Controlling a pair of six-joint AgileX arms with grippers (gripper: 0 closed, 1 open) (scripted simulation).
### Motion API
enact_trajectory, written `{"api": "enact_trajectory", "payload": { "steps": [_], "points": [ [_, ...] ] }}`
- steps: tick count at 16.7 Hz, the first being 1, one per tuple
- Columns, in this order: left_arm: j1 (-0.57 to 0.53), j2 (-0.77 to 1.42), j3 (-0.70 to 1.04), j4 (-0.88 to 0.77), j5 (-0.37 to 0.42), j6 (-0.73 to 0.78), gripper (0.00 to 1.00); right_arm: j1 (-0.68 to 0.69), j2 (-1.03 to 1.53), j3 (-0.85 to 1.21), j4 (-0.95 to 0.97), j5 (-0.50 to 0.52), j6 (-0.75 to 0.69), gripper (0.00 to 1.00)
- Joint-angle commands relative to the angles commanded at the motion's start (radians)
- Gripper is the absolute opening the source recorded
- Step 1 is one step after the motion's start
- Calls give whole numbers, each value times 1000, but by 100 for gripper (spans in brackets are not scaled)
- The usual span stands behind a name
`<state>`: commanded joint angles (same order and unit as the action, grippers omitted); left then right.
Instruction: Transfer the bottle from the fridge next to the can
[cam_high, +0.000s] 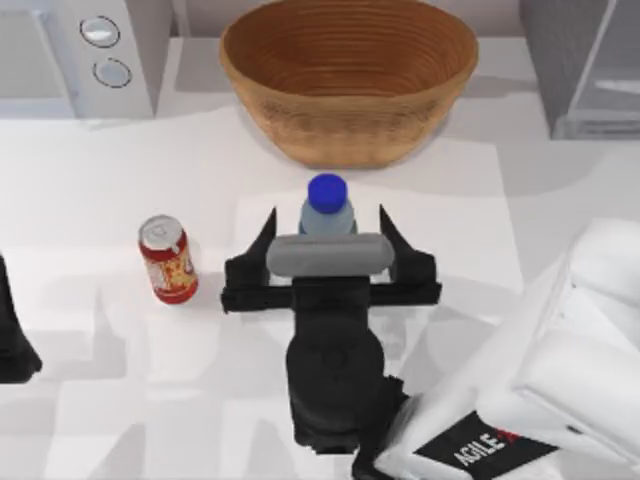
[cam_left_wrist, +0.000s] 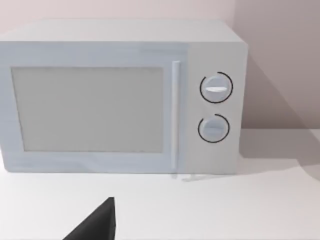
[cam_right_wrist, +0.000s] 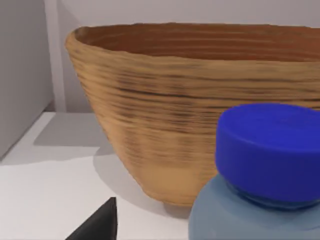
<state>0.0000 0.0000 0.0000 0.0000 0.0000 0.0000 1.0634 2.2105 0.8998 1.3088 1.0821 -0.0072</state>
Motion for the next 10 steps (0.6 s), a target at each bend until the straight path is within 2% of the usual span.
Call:
{"api": "enact_trajectory", "payload": {
  "steps": [5, 10],
  "points": [
    [0, 0, 0, 0, 0, 0, 100, -67, -206, -31, -61, -118, -6, 100],
    [0, 0, 0, 0, 0, 0, 100, -258, -645, -157, -265, -340, -10, 100]
  ]
}}
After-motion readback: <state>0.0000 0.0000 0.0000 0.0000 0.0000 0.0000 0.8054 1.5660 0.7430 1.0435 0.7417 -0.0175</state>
